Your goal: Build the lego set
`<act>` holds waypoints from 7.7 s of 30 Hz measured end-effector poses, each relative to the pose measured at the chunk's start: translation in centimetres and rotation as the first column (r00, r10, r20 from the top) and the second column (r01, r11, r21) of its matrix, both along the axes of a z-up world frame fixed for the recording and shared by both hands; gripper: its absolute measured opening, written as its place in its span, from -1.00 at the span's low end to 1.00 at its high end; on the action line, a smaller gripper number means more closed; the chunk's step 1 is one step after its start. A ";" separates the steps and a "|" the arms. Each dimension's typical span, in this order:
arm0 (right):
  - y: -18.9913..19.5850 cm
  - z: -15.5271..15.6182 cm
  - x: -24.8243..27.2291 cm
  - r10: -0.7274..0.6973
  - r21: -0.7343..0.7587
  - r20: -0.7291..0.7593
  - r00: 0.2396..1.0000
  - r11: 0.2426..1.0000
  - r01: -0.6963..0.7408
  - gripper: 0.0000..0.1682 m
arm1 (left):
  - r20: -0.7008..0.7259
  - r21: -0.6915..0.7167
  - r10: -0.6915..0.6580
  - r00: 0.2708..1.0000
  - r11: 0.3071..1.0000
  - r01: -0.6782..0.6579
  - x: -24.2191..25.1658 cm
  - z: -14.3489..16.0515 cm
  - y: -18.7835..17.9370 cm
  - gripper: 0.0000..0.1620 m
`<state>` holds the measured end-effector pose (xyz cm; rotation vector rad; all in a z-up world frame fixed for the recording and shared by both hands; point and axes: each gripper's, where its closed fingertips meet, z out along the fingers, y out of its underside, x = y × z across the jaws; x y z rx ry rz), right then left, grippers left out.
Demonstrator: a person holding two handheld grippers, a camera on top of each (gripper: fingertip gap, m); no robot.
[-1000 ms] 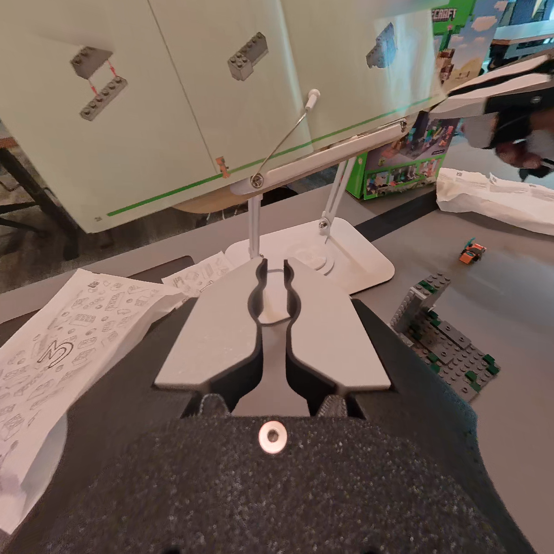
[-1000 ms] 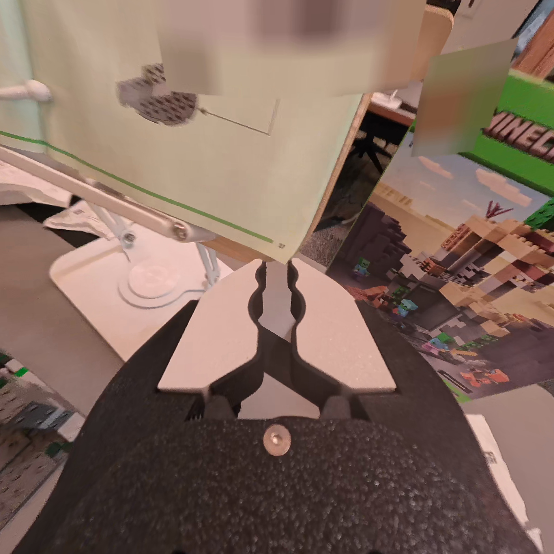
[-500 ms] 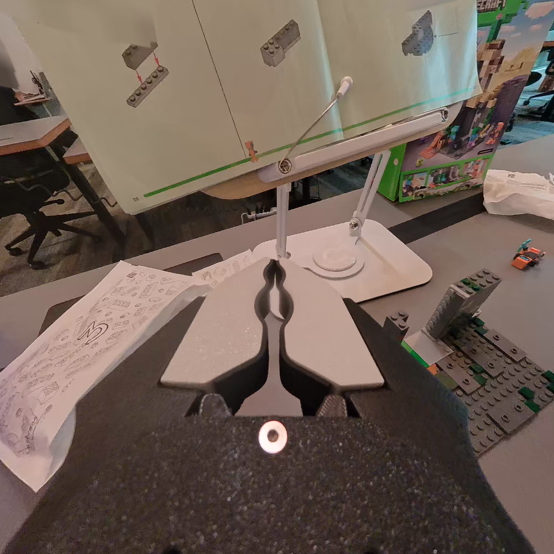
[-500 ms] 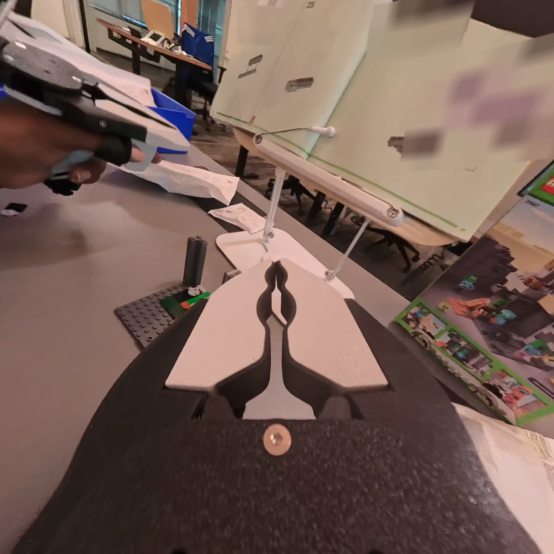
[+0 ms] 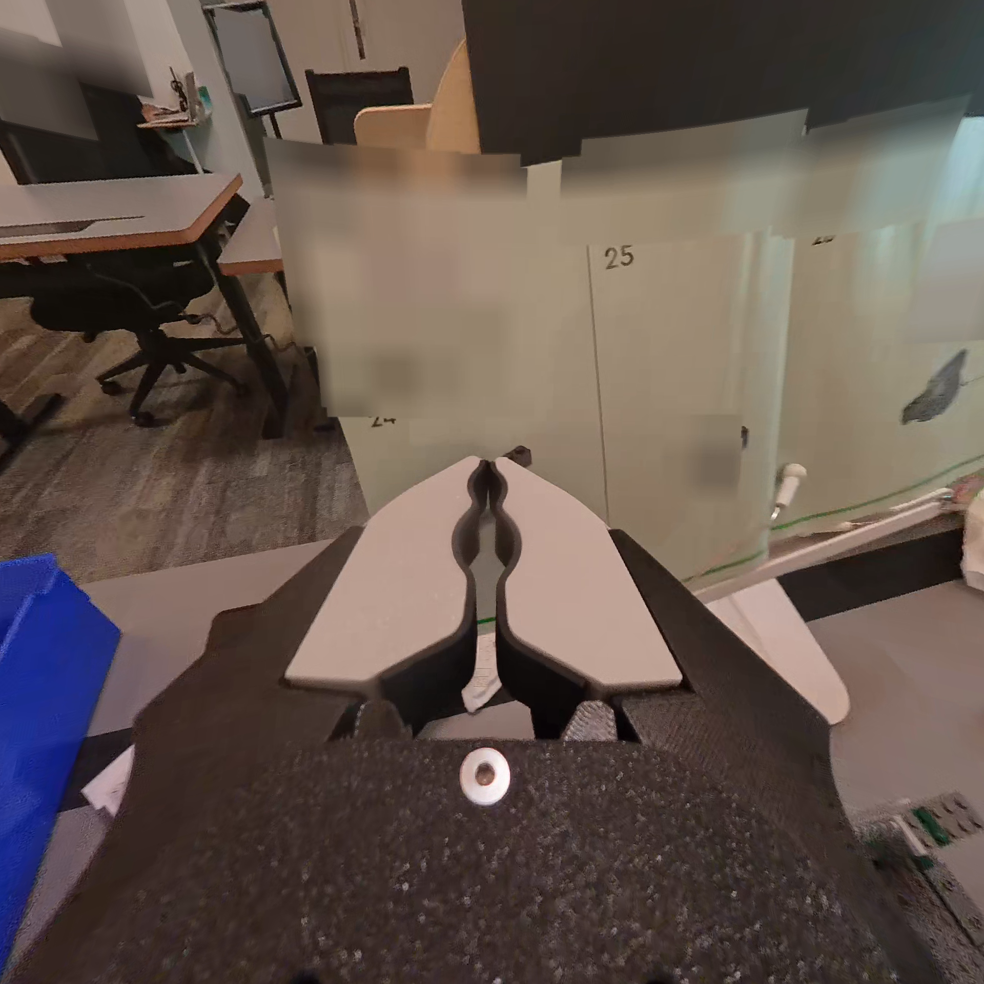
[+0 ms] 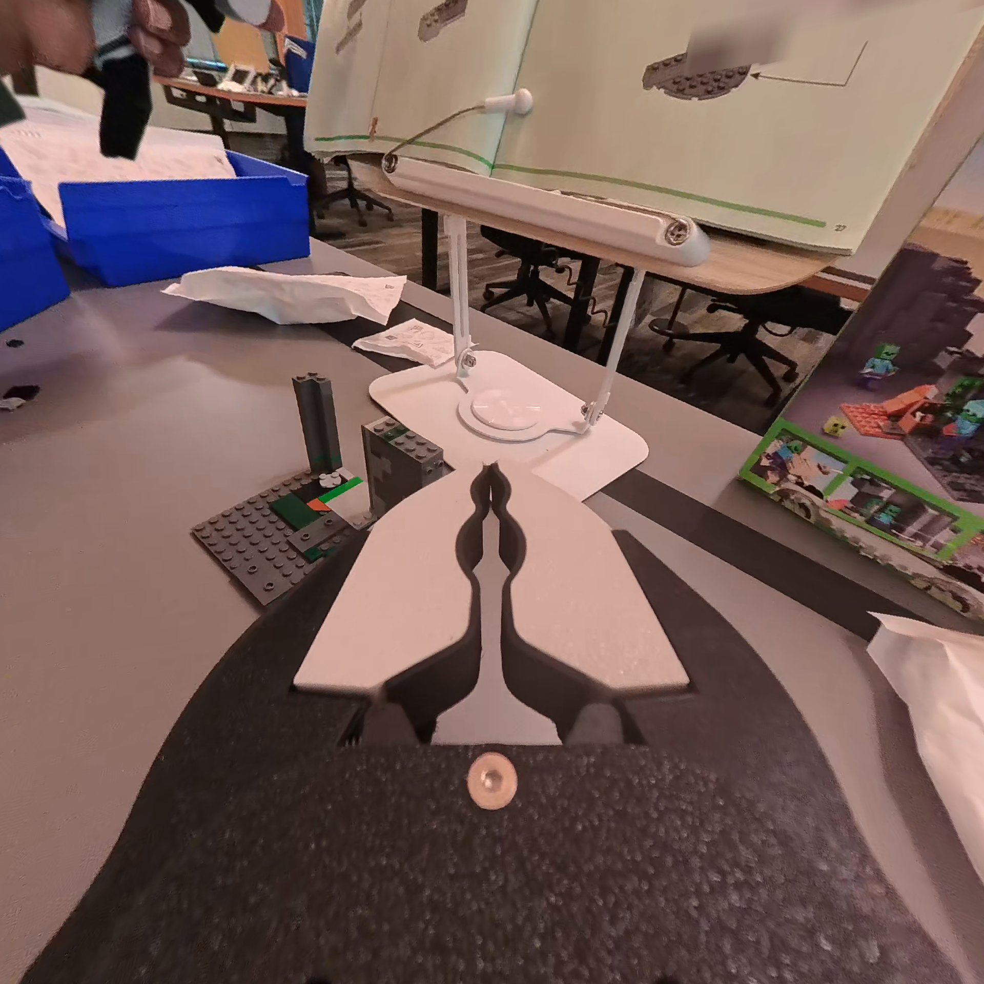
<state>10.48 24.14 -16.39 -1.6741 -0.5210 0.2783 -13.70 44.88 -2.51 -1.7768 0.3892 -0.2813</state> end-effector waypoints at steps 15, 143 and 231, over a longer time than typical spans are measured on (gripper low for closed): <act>-0.3 -1.2 -1.0 0.052 -0.015 0.057 0.997 0.999 -0.052 -1.00 | -0.027 -0.003 0.041 0.999 0.999 -0.042 -0.7 -0.3 1.4 -1.00; -0.8 -3.5 -2.8 0.111 -0.076 0.078 0.991 0.992 -0.105 -1.00 | -0.139 -0.033 -0.328 0.934 0.945 0.327 7.2 -7.6 -14.9 -1.00; -1.9 -2.1 -4.7 0.191 -0.072 0.034 0.981 0.979 -0.188 -1.00 | 0.012 0.102 -0.144 0.990 0.985 0.142 3.1 -0.4 -6.3 -1.00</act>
